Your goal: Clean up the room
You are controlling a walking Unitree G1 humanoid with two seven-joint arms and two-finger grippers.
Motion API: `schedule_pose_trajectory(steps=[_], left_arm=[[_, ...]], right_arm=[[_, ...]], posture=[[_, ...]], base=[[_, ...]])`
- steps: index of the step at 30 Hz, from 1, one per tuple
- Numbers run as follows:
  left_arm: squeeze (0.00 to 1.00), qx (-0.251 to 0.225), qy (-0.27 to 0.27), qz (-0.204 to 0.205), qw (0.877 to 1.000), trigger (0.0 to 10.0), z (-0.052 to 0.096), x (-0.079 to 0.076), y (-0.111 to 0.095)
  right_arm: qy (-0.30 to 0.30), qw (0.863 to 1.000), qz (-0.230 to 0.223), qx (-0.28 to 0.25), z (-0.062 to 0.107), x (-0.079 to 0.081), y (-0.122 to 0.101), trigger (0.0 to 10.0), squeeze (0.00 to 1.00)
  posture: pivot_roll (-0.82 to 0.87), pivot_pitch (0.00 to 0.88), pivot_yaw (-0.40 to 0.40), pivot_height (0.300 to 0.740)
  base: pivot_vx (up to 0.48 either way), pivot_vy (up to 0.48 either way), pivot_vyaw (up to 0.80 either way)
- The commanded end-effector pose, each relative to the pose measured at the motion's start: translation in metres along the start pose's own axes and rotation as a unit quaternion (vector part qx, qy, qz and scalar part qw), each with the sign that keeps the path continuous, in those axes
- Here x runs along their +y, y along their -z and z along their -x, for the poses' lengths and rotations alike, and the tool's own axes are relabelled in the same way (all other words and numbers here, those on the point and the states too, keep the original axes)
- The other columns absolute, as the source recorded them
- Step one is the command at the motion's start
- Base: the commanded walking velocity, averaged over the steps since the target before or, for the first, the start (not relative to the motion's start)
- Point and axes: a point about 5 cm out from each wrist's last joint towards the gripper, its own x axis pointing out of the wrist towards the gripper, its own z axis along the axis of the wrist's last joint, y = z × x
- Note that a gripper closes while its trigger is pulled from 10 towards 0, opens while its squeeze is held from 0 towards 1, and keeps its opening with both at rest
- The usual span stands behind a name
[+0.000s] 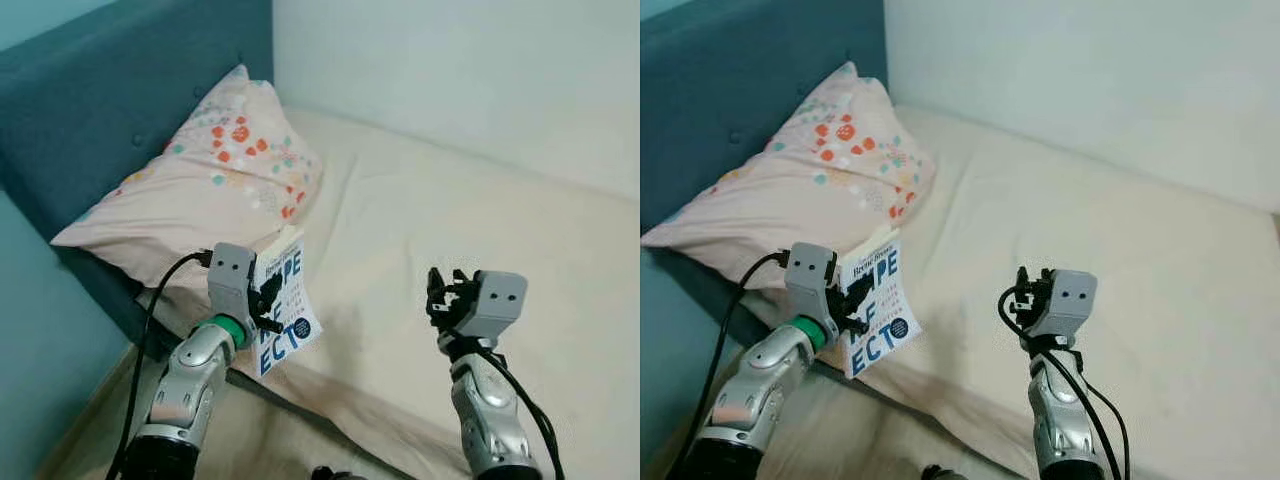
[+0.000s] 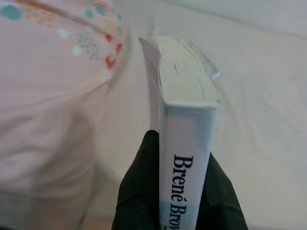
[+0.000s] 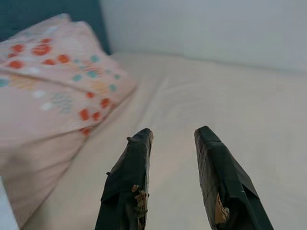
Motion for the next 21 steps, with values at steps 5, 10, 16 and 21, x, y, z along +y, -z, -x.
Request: schedule_pose_trajectory(steps=[5, 10, 16, 21], left_arm=[[0.00, -0.003, 0.003, 0.001, 1.000, 10.0, 0.0009, -0.0011, -0.0004], [0.00, -0.003, 0.003, 0.001, 1.000, 10.0, 0.0009, -0.0016, 0.0001], [0.00, -0.002, 0.003, 0.000, 1.000, 10.0, 0.0011, -0.0016, 0.0006], [0.00, -0.002, 0.002, 0.000, 1.000, 10.0, 0.0012, -0.0015, 0.0007]], right_arm=[[0.007, 1.000, 0.001, 0.007, 0.0038, -0.0045, 0.0035, 10.0, 0.00], [0.009, 1.000, 0.002, 0.007, 0.0039, -0.0050, 0.0033, 10.0, 0.00], [0.010, 1.000, 0.001, 0.008, 0.0041, -0.0050, 0.0036, 10.0, 0.00], [0.010, 1.000, 0.000, 0.007, 0.0042, -0.0050, 0.0037, 10.0, 0.00]], posture=[[-0.01, 0.084, 0.003, 0.691], [-0.01, 0.084, 0.003, 0.671], [-0.01, 0.084, 0.003, 0.651], [-0.01, 0.084, 0.003, 0.636]], base=[[0.000, 0.000, 0.00], [0.000, 0.000, 0.00], [0.000, 0.000, 0.00], [0.000, 0.000, 0.00]])
